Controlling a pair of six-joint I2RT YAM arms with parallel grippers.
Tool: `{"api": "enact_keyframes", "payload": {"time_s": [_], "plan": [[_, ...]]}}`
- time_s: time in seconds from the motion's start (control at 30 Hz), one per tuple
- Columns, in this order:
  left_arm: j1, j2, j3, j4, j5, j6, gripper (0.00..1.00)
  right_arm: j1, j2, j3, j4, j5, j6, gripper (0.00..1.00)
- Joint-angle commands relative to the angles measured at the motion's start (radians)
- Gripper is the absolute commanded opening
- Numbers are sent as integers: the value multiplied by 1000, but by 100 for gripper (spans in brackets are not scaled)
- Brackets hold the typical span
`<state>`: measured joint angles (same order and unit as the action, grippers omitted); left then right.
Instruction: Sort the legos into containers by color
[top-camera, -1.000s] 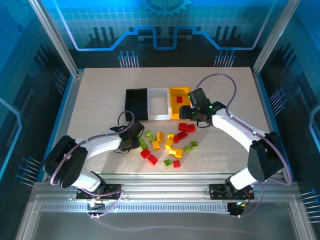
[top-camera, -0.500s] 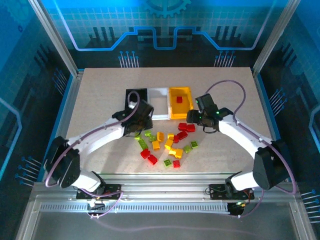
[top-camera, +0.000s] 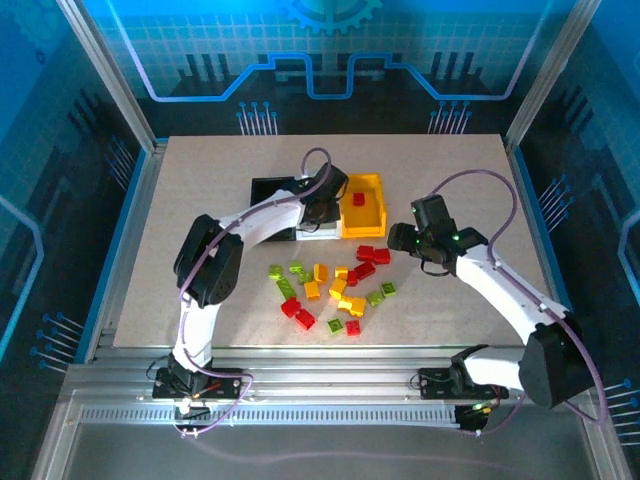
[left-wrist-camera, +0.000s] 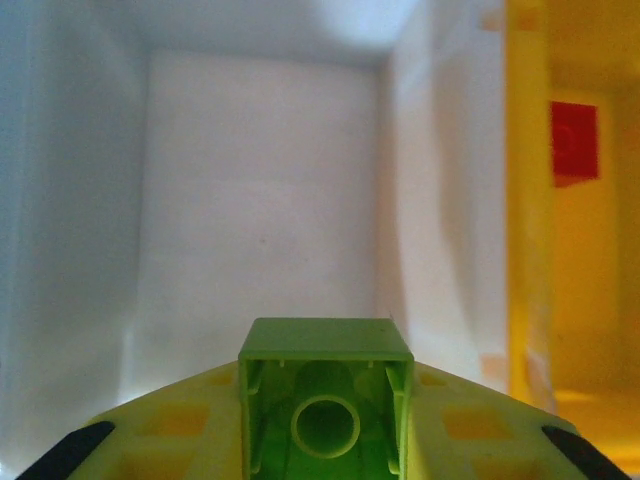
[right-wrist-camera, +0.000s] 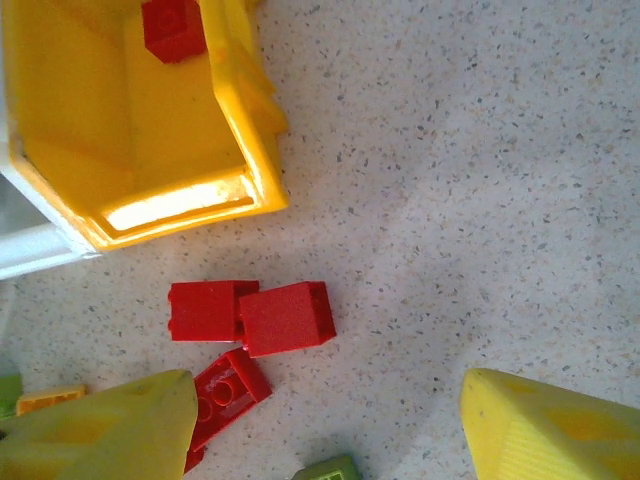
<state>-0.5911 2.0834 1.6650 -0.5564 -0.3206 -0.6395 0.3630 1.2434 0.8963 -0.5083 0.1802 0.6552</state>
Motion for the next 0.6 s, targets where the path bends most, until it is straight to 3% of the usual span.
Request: {"api": "enact_keyframes", "payload": {"time_s": [0.0,0.27,0.5,0.57], "plan": [[7,45,83,-59,-20,33,41,-17,-26,-33,-21,-19,6,72],[-4,-10,88,-68,18,27,63,-39,-52,-53,-3,-58,9,74],[-68,-267,-132,-19,89,34,89,-40,-36,-41,-6,-146,-33,81],[-89,-339,-221,-21,108,32,92,-39,-32,-43,-15,-161,-43,82]]}}
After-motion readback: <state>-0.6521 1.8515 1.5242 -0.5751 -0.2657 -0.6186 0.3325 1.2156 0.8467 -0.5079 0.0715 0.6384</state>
